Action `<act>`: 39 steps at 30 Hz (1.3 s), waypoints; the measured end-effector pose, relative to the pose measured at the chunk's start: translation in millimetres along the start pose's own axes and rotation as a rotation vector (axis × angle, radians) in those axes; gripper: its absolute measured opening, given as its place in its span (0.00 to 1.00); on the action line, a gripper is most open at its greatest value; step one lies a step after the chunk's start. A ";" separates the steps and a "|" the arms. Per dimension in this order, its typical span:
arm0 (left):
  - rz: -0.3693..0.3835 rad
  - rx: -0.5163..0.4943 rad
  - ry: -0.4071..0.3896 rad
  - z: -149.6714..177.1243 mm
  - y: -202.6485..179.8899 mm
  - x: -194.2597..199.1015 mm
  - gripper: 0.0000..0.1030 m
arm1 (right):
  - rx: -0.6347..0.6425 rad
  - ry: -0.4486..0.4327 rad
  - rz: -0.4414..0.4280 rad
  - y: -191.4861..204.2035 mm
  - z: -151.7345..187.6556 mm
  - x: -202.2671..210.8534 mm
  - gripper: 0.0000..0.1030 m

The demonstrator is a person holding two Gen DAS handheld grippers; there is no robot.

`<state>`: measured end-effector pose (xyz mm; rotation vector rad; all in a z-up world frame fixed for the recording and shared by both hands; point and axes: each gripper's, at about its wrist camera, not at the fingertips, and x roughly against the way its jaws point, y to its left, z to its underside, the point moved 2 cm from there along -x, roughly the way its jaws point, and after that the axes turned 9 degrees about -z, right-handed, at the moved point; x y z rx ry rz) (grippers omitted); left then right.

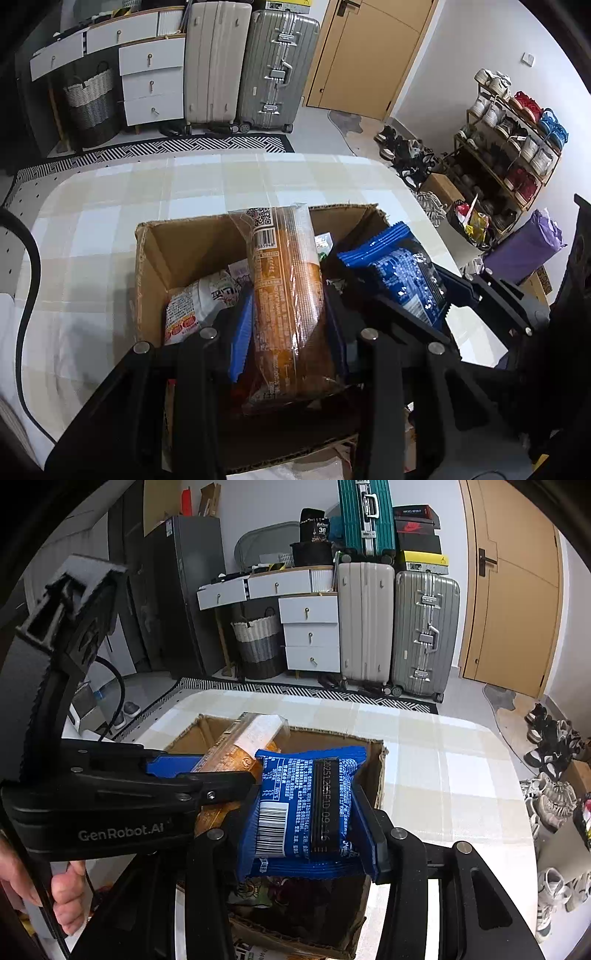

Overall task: Organize snacks
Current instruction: 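Carry both packets over the box and open both tools to drop them, then withdraw both open tools from the box toward the remaining snacks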

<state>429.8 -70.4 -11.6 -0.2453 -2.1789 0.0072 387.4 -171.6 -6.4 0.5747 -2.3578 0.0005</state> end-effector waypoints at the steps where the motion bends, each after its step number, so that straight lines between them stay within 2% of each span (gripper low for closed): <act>1: 0.000 -0.001 -0.001 3.9 1.0 0.4 0.32 | 0.001 0.002 -0.001 0.2 -0.4 -1.0 0.45; 10: 0.006 -0.010 0.005 17.3 6.6 1.4 0.32 | 0.014 0.014 -0.005 3.4 -0.6 -6.5 0.45; 15: 0.052 -0.007 0.011 24.1 14.1 13.7 0.33 | 0.007 0.010 -0.007 2.4 -0.7 -6.1 0.45; 21: 0.046 -0.006 0.026 29.5 19.4 17.0 0.33 | 0.020 0.016 -0.001 5.4 0.5 -6.9 0.45; 34: -0.005 -0.028 -0.008 23.3 18.6 31.0 0.33 | 0.015 0.016 -0.001 6.4 -5.0 -6.5 0.45; 37: -0.012 -0.021 -0.003 24.1 19.7 33.4 0.33 | 0.010 0.013 0.037 6.0 -7.0 -6.6 0.59; 39: -0.014 -0.007 -0.008 24.8 23.9 35.5 0.34 | 0.010 -0.006 0.031 6.6 -8.3 -3.1 0.63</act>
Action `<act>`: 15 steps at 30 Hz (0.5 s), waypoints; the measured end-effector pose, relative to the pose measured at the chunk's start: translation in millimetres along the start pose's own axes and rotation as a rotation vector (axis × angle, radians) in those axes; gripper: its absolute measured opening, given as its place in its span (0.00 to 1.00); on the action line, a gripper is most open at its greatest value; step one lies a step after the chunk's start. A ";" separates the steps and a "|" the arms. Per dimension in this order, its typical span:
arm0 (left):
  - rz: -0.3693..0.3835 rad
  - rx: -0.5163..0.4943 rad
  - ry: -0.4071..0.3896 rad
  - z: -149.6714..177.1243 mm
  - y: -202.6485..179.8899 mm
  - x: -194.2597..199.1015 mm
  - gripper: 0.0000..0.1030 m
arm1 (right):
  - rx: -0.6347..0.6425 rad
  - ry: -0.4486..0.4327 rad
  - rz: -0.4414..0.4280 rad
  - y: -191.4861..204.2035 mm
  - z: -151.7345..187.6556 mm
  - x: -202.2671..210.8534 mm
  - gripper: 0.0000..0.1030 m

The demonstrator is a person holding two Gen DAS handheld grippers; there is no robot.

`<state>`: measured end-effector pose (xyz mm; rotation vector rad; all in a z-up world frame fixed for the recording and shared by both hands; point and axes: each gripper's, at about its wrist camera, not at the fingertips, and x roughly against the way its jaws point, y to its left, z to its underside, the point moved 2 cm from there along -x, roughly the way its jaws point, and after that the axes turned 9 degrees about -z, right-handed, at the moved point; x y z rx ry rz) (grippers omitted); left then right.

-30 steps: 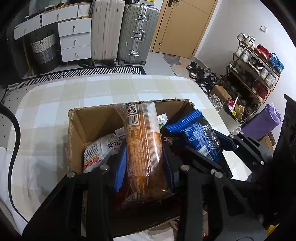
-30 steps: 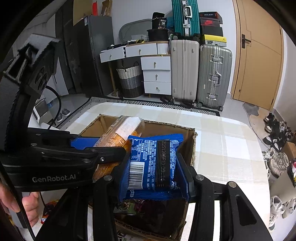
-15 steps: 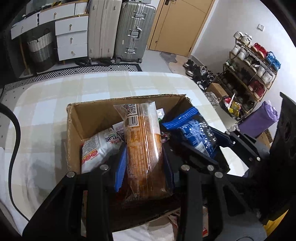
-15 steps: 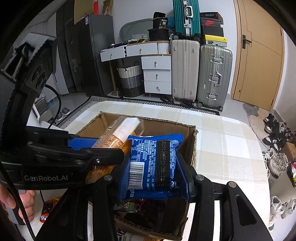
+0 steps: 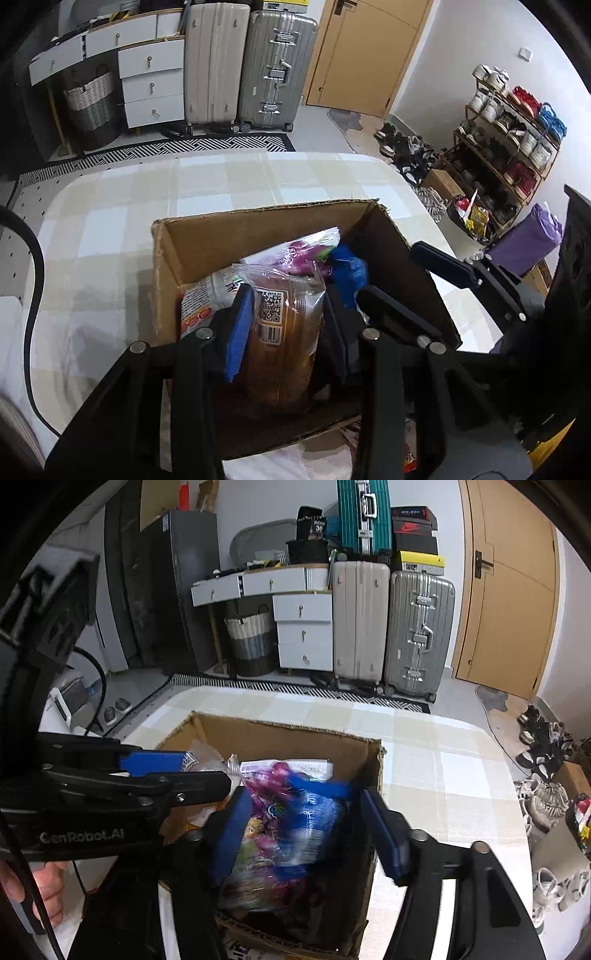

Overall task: Organize snacks
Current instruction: 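Withdraw both open tools from the box toward the remaining snacks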

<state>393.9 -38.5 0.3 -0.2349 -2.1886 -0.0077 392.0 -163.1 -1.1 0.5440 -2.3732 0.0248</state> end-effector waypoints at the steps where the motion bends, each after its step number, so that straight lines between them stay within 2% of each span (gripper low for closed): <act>1: 0.002 0.008 -0.002 0.0 1.7 1.9 0.34 | 0.004 -0.010 -0.009 1.0 -1.1 2.4 0.63; 4: -0.005 0.022 -0.007 0.9 5.8 8.5 0.54 | 0.014 -0.022 -0.012 4.7 -3.7 8.2 0.65; 6: -0.017 0.024 -0.022 1.5 7.1 15.3 0.72 | 0.013 -0.029 -0.011 6.3 -5.7 11.7 0.66; 8: -0.011 0.028 -0.044 1.9 8.4 26.0 0.76 | 0.009 -0.036 -0.016 7.8 -5.7 17.0 0.67; 13: -0.034 0.033 -0.071 2.9 9.6 50.2 0.78 | 0.007 -0.060 -0.003 13.9 -5.6 37.0 0.69; 15: -0.049 0.029 -0.083 5.4 10.2 60.2 0.80 | 0.004 -0.077 0.008 16.7 -6.0 47.6 0.78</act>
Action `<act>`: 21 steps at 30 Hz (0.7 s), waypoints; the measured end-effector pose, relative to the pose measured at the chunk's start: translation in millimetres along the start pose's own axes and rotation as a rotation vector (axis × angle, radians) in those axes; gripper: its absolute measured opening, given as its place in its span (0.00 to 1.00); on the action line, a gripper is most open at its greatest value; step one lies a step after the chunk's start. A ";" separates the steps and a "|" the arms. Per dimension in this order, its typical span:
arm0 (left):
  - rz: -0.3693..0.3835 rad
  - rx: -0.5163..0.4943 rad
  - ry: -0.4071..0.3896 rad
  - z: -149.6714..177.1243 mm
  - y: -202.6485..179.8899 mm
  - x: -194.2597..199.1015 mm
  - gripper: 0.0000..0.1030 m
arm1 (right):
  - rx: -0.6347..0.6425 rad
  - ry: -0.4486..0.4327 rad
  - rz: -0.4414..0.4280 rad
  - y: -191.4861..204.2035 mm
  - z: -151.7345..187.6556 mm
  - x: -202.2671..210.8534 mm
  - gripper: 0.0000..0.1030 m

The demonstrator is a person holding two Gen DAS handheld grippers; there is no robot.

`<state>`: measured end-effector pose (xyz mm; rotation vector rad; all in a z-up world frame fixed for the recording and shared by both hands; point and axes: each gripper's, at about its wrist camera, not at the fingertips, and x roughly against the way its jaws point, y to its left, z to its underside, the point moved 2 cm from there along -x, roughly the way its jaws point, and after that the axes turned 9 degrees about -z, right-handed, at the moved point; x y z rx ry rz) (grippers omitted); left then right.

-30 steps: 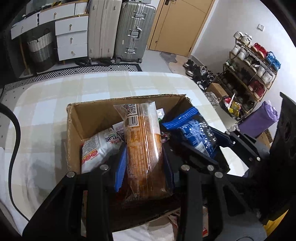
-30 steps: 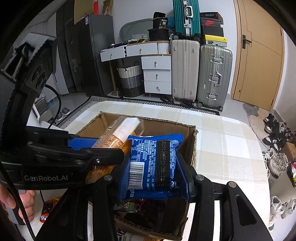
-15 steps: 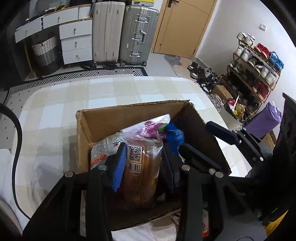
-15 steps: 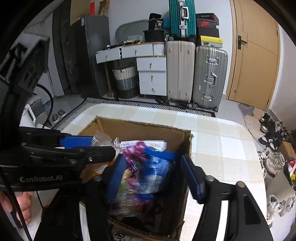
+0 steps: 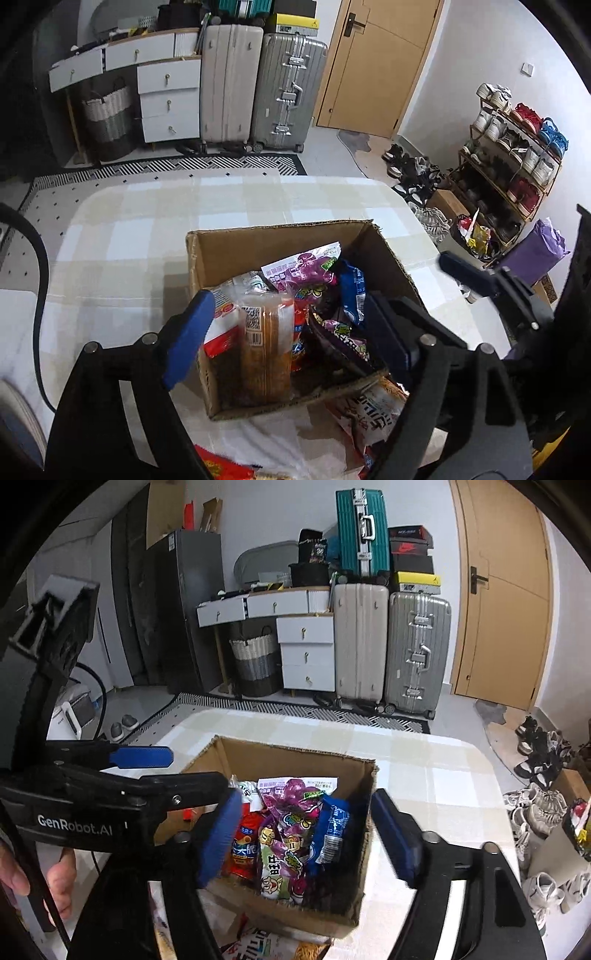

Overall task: Organize snacks
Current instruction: 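Withdraw both open tools from the box toward the remaining snacks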

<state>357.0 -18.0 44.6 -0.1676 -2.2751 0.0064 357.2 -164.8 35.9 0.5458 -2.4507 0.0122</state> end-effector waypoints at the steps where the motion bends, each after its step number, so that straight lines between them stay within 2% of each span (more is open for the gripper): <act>1: -0.005 0.002 -0.009 0.0 1.2 6.2 0.80 | 0.003 -0.007 0.009 2.6 1.4 5.4 0.78; 4: -0.042 0.016 -0.038 -3.5 6.4 22.8 0.81 | 0.023 -0.026 -0.003 8.5 2.0 22.1 0.78; 9: -0.028 0.065 -0.077 -8.2 20.2 52.3 0.81 | 0.083 -0.048 0.050 25.2 3.5 45.6 0.78; 12: -0.005 0.104 -0.114 -5.7 28.3 76.4 0.81 | 0.088 -0.060 0.035 33.3 3.7 58.5 0.78; 17: -0.025 0.145 -0.174 20.2 36.1 123.6 0.84 | 0.084 -0.098 0.011 51.8 12.4 90.8 0.79; 21: -0.075 0.136 -0.242 56.7 36.8 167.8 0.84 | 0.046 -0.134 -0.014 67.2 25.9 123.1 0.87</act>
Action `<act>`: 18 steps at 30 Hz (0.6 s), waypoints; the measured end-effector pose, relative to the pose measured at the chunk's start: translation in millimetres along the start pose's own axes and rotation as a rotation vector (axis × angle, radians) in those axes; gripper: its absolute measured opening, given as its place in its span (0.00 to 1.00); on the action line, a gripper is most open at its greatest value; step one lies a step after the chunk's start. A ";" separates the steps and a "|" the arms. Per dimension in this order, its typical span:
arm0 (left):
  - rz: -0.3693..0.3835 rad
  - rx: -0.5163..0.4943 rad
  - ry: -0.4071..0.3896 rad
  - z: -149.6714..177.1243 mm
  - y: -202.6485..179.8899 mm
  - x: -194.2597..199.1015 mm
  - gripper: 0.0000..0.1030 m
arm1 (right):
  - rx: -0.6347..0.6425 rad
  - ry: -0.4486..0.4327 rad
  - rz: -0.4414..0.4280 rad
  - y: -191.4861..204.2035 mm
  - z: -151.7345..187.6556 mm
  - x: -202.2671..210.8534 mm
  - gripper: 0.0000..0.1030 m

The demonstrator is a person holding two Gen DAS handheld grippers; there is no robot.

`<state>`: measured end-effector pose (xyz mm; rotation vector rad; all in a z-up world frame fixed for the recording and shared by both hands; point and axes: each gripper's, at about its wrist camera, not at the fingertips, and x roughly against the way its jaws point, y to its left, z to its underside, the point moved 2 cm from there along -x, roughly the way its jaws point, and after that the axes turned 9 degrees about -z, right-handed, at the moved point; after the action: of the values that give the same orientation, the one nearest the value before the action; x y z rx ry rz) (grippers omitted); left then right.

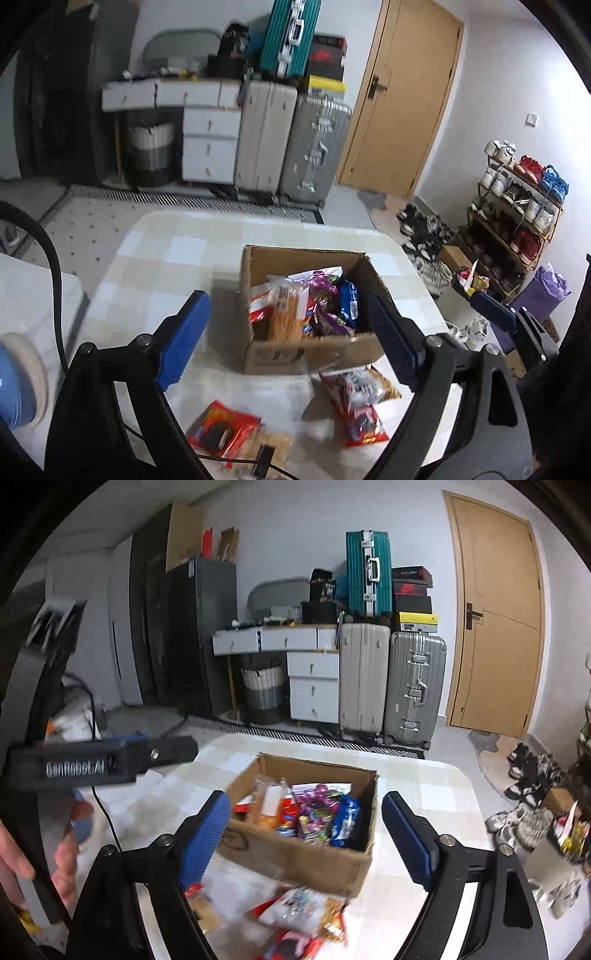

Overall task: Organize snacks
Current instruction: 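Withdraw both open tools from the box toward the remaining snacks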

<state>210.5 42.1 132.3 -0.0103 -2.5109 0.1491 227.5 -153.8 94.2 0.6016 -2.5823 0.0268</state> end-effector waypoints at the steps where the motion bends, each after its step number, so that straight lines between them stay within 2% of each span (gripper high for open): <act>1: -0.008 -0.004 -0.026 7.5 2.1 17.7 0.84 | -0.007 -0.007 -0.007 4.9 3.4 8.1 0.87; 5: -0.036 0.023 -0.102 30.1 9.7 77.6 0.87 | -0.005 -0.041 -0.009 28.3 18.3 45.9 0.89; 7: -0.079 0.033 -0.133 42.5 11.9 107.8 0.92 | 0.004 -0.054 -0.006 38.9 24.1 61.6 0.91; 8: -0.082 0.035 -0.154 47.5 13.2 122.6 1.00 | 0.012 -0.064 -0.002 46.1 27.0 70.5 0.92; 11: -0.090 0.025 -0.248 66.1 16.2 172.3 1.00 | 0.046 -0.084 -0.014 69.9 36.2 96.6 0.92; 13: -0.105 0.006 -0.277 76.5 15.5 196.8 1.00 | 0.079 -0.107 -0.015 86.2 41.0 113.0 0.94; 14: -0.115 -0.001 -0.282 81.6 15.1 205.6 1.00 | 0.094 -0.117 -0.010 93.9 43.6 120.3 0.99; 18: -0.123 -0.006 -0.282 104.8 17.8 232.5 1.00 | 0.119 -0.153 0.004 119.9 53.8 144.9 0.99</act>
<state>-39.7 58.6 182.0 0.1748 -2.7839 0.0984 38.8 -111.8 124.3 0.6650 -2.7455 0.1417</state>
